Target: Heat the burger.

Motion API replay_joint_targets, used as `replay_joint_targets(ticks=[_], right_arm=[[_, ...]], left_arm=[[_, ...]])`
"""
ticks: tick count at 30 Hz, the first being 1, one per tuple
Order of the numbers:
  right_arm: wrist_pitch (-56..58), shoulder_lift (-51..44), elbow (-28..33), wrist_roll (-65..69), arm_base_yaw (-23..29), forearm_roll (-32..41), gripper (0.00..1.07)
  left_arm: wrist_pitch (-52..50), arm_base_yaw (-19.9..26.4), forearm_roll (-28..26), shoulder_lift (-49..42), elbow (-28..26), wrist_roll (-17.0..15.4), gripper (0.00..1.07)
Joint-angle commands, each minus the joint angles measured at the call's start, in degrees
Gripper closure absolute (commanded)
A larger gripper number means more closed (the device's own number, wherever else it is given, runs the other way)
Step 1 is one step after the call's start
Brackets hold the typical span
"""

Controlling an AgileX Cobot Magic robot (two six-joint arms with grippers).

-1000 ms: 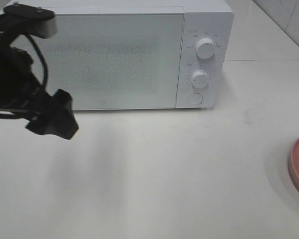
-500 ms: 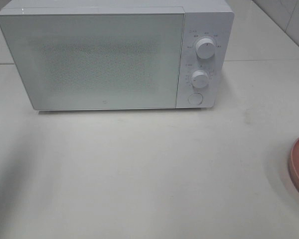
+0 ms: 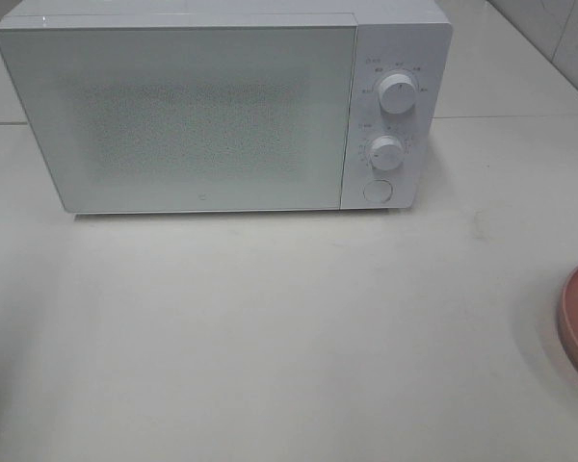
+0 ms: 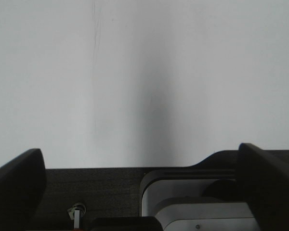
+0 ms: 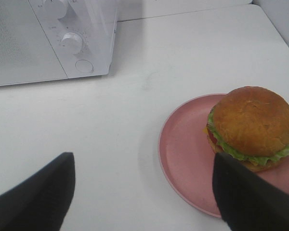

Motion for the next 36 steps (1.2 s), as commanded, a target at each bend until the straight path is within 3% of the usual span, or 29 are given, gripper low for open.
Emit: replay_joint_targets(ticks=[1,5,13,27,32,36], right_arm=[[0.1,-1.4,0.1,-0.4,-0.3,-0.1,0.32],[0.1,-1.4,0.1,-0.4,-0.3,-0.1,0.32],[0.1,-1.4,0.1,-0.4,-0.3,-0.1,0.32],[0.1,-1.4,0.1,-0.4,-0.3,-0.1,0.32],[0.1,-1.4,0.1,-0.4,-0.3,-0.1,0.32],[0.1,-1.4,0.1,-0.4,-0.3,-0.1,0.32]], left_arm=[[-1.0,0.2,0.1,-5.2,4.9,-0.6,0.06],[-2.9,0.2,0.1,-11.2,11.7,-0.6,0.06],[-8.1,0.2,0.1,-21.5,15.5,-0.9,0.06],[-8.5,0.2,0.5,-37.0,15.7,-1.0,0.06],[-8.5,0.2,0.5,-46.8,15.7,-0.7,0.06],[-8.5,0.2,0.4,-48.7,15.8,-0.7,0.06]])
